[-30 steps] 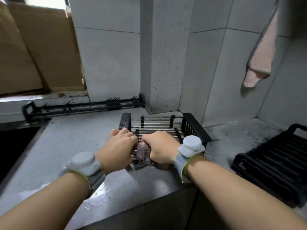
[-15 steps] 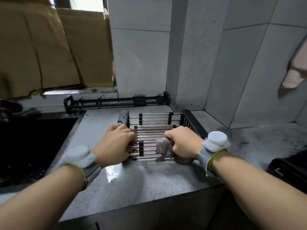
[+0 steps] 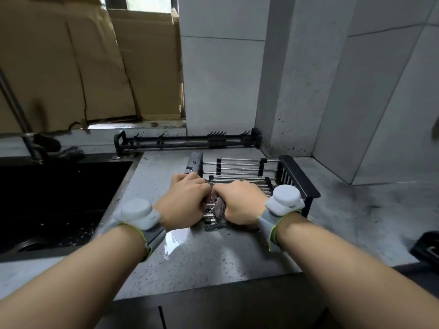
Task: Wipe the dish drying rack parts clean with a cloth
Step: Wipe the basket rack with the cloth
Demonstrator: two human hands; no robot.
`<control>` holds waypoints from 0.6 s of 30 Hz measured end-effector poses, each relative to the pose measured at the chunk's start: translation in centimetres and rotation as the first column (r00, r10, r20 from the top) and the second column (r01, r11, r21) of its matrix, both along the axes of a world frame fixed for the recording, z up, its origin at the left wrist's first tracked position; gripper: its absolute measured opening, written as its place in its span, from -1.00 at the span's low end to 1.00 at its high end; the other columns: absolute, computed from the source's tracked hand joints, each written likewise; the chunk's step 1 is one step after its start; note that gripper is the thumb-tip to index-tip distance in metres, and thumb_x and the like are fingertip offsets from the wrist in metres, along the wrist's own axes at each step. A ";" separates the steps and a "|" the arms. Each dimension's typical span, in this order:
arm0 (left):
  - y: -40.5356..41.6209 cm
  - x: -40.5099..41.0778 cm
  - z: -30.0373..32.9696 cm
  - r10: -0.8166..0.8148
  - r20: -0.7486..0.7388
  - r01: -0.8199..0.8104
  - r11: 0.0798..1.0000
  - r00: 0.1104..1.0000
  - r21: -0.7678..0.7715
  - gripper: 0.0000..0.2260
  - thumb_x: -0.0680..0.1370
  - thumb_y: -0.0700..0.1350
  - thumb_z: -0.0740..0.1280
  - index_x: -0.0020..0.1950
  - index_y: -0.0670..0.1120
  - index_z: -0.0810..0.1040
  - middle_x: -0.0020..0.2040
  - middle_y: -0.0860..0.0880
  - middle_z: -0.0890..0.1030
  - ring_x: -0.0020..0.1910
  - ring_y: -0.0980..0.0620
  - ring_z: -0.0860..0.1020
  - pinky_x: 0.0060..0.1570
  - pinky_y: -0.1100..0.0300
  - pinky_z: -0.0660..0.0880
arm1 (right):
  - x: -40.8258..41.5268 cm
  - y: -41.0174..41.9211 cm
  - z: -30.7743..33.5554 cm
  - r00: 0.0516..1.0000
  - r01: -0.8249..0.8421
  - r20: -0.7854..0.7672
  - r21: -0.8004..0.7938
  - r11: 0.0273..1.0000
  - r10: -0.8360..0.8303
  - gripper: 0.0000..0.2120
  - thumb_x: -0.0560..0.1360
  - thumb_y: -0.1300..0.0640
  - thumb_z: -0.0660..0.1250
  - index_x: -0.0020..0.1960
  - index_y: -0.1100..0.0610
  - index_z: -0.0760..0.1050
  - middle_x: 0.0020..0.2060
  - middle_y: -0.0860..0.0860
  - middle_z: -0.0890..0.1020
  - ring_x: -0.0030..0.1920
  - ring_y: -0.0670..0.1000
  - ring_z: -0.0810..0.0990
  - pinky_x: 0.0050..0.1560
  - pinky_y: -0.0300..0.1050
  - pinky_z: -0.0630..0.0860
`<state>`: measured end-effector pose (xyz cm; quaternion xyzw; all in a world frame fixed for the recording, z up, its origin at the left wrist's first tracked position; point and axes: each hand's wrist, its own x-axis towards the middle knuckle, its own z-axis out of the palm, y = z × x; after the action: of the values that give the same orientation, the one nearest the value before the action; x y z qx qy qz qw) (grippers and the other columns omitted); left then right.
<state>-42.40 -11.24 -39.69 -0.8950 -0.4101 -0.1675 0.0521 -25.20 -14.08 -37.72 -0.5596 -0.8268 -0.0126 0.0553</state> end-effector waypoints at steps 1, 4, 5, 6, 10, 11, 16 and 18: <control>0.0 0.0 -0.1 0.003 -0.007 -0.003 1.000 1.000 -0.002 -0.80 0.34 -0.10 0.07 -0.17 0.00 0.47 -0.14 0.12 0.49 0.10 0.04 0.41 0.06 0.18 0.09 | -0.1 0.1 0.0 1.000 0.003 0.014 0.013 1.000 -0.003 -0.82 0.50 0.07 0.28 0.10 -0.01 0.43 0.06 0.07 0.61 0.09 0.21 0.56 -0.09 -0.03 0.44; 0.0 0.2 -0.1 -0.003 -0.009 0.003 1.000 1.000 0.014 -0.92 0.42 -0.16 0.17 -0.17 0.02 0.41 -0.13 0.13 0.46 0.11 0.04 0.40 0.05 0.17 0.08 | -0.1 0.1 -0.2 0.999 -0.011 0.041 0.063 0.998 0.008 -0.90 0.51 0.04 0.24 0.01 0.02 0.40 0.01 0.11 0.60 0.03 0.24 0.57 -0.15 -0.04 0.37; -0.1 0.2 -0.1 0.001 -0.013 -0.001 1.000 1.000 0.029 -0.90 0.45 -0.19 0.21 -0.16 0.02 0.40 -0.13 0.14 0.45 0.12 0.05 0.40 0.06 0.17 0.08 | -0.2 0.1 -0.2 0.999 -0.014 0.048 0.065 0.998 0.011 -0.92 0.50 0.04 0.25 -0.04 0.01 0.39 -0.01 0.11 0.61 0.02 0.23 0.57 -0.16 -0.05 0.36; -0.1 0.2 -0.2 0.006 -0.014 -0.005 0.999 1.000 0.046 -0.89 0.46 -0.20 0.24 -0.16 0.02 0.41 -0.14 0.14 0.43 0.12 0.05 0.40 0.06 0.17 0.08 | -0.2 0.1 -0.2 0.998 -0.011 0.058 0.059 0.998 0.008 -0.92 0.49 0.05 0.27 -0.08 0.01 0.38 -0.02 0.11 0.61 0.01 0.23 0.57 -0.17 -0.06 0.35; -0.1 0.1 -0.5 0.012 0.005 -0.013 0.995 1.000 0.098 -0.86 0.46 -0.20 0.28 -0.17 0.06 0.41 -0.15 0.16 0.43 0.11 0.08 0.40 0.04 0.17 0.07 | 1.6 0.6 0.0 0.998 0.036 0.051 0.004 0.999 -0.036 -0.93 0.41 0.15 0.32 -0.15 0.06 0.42 -0.15 0.06 0.57 -0.05 0.20 0.56 -0.18 -0.06 0.43; -0.1 0.0 -0.6 0.012 0.012 -0.013 0.995 1.000 0.098 -0.85 0.46 -0.20 0.29 -0.17 0.06 0.41 -0.15 0.17 0.44 0.10 0.08 0.41 0.03 0.17 0.07 | 2.5 0.7 0.2 0.997 0.053 0.049 -0.008 0.999 -0.052 -0.94 0.40 0.16 0.31 -0.17 0.07 0.42 -0.19 0.04 0.55 -0.08 0.19 0.56 -0.17 -0.05 0.47; 0.0 0.0 -0.8 0.008 0.023 -0.011 0.994 1.000 0.105 -0.84 0.46 -0.19 0.30 -0.18 0.07 0.40 -0.16 0.17 0.44 0.10 0.09 0.41 0.00 0.17 0.04 | 6.5 0.0 0.8 0.991 0.108 0.085 -0.059 0.992 -0.103 -0.95 0.40 0.18 0.25 -0.22 0.11 0.38 -0.25 0.03 0.53 -0.13 0.19 0.53 -0.14 0.00 0.53; 0.1 0.0 -0.8 0.009 0.028 -0.012 0.995 1.000 0.100 -0.84 0.45 -0.19 0.30 -0.18 0.06 0.40 -0.17 0.17 0.44 0.10 0.10 0.40 0.00 0.16 0.05 | 7.2 -0.3 0.4 0.994 0.110 0.030 -0.062 0.992 -0.109 -0.88 0.37 0.23 0.25 -0.26 0.09 0.32 -0.30 -0.01 0.49 -0.16 0.15 0.51 -0.18 0.00 0.50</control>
<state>-42.43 -11.18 -40.49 -0.8866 -0.4067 -0.1998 0.0922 -18.05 -14.33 -37.28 -0.6054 -0.7955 0.0033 0.0260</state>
